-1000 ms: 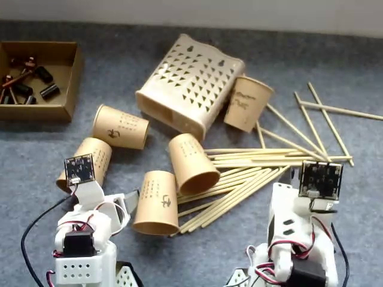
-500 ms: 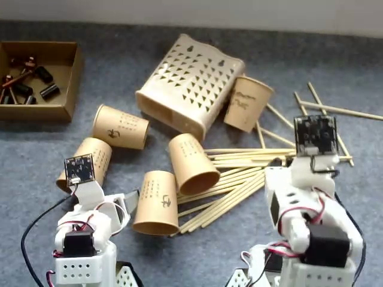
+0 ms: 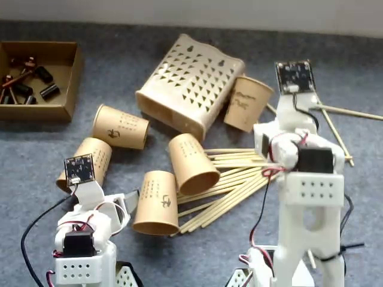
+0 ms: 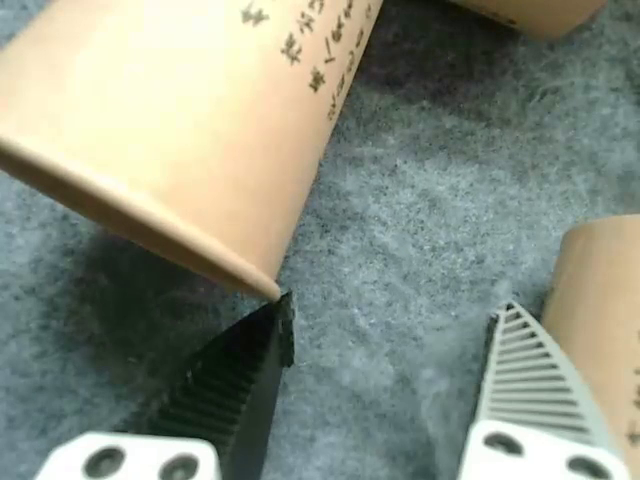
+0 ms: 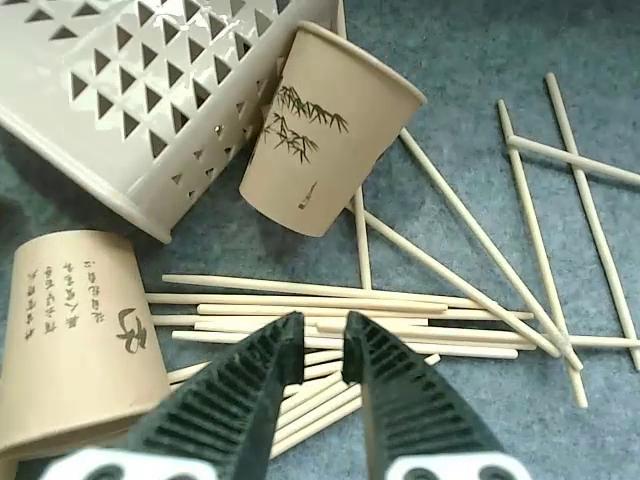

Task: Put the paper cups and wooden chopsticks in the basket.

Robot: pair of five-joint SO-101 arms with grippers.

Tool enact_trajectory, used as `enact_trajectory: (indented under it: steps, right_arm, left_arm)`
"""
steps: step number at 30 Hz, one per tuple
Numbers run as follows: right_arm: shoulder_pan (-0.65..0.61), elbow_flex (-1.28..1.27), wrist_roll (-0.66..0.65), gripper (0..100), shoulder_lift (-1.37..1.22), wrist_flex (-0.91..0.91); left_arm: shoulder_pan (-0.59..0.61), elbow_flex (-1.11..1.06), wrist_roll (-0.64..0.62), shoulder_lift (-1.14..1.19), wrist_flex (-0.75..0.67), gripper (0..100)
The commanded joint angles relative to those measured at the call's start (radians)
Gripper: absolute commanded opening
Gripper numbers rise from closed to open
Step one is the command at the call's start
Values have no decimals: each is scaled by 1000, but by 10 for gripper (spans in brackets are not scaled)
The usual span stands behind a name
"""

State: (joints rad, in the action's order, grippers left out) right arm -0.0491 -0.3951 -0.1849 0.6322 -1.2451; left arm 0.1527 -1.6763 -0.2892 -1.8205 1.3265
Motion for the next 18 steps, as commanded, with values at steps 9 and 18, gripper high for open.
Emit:
enact_trajectory:
  steps: [9, 18]
  right_arm:
    - [-41, 358, 166, 260, -443, 205]
    - [-107, 553, 207, 260, -750, 430]
  left_arm:
    - [8, -19, 0, -18, 3, 300]
    - [8, -19, 0, -18, 3, 300]
